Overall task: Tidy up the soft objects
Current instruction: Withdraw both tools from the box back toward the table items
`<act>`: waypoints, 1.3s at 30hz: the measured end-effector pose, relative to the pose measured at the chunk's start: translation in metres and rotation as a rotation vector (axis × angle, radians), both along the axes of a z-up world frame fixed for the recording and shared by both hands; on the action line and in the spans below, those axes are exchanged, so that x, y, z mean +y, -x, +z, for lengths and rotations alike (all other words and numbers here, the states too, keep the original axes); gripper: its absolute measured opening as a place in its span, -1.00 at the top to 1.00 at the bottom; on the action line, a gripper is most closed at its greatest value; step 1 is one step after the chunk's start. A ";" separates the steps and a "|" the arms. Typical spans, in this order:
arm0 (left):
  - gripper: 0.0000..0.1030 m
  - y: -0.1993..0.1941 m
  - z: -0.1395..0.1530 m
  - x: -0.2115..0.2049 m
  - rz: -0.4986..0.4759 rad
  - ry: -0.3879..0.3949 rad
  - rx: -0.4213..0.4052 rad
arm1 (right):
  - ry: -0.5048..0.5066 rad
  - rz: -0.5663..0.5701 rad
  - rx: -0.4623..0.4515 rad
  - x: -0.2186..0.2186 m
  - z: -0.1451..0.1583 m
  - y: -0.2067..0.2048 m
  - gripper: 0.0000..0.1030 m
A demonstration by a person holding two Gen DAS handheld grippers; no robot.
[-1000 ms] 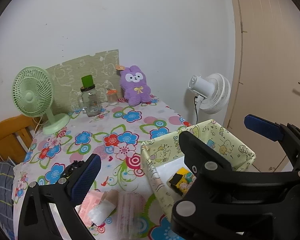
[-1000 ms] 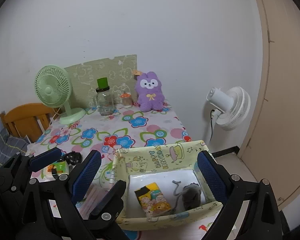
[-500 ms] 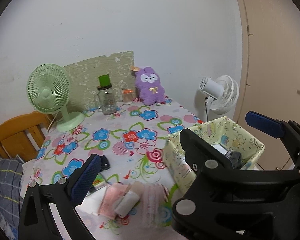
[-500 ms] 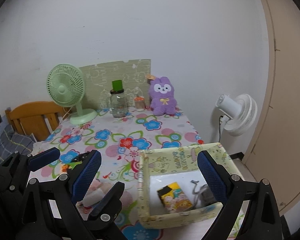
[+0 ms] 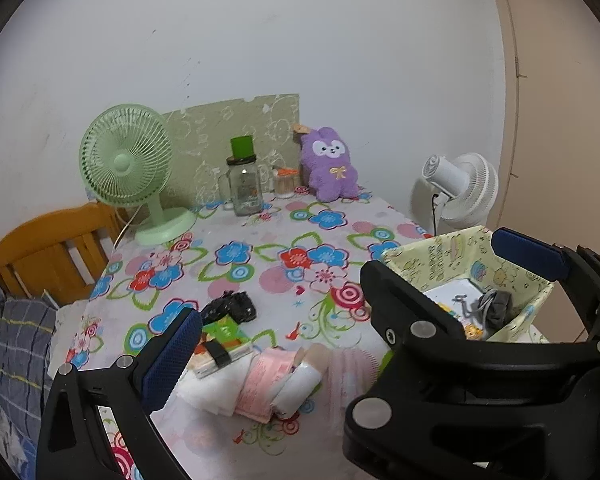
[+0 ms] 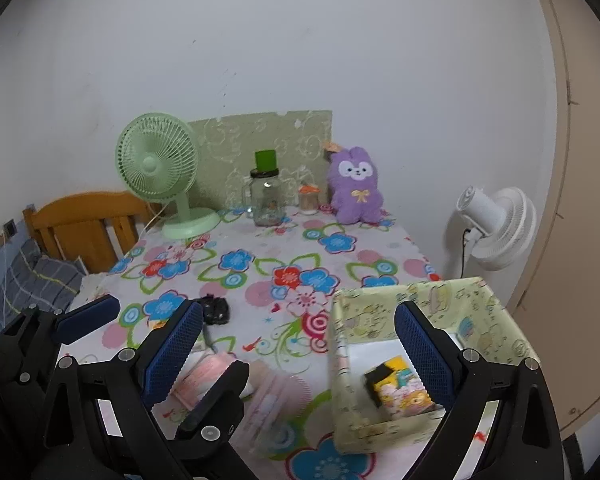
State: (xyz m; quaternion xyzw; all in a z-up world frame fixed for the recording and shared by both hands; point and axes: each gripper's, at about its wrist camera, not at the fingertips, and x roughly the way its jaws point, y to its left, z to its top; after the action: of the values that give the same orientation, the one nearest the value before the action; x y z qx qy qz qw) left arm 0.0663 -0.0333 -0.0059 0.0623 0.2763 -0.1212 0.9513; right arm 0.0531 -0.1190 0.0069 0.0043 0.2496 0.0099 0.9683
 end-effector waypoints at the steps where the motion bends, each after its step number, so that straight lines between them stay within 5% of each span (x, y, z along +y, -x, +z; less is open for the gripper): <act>1: -0.99 0.000 -0.001 0.002 0.004 0.002 0.002 | 0.001 0.004 0.004 0.004 -0.002 -0.001 -0.91; 39: -0.99 -0.031 -0.077 0.076 0.129 -0.015 0.149 | -0.073 0.079 0.189 0.062 -0.087 -0.038 -0.90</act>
State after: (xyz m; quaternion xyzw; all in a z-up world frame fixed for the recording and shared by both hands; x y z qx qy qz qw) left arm 0.0970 0.0430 -0.0834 0.0420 0.3508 -0.0621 0.9334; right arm 0.0914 -0.0565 -0.0797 0.0308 0.3391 0.0568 0.9385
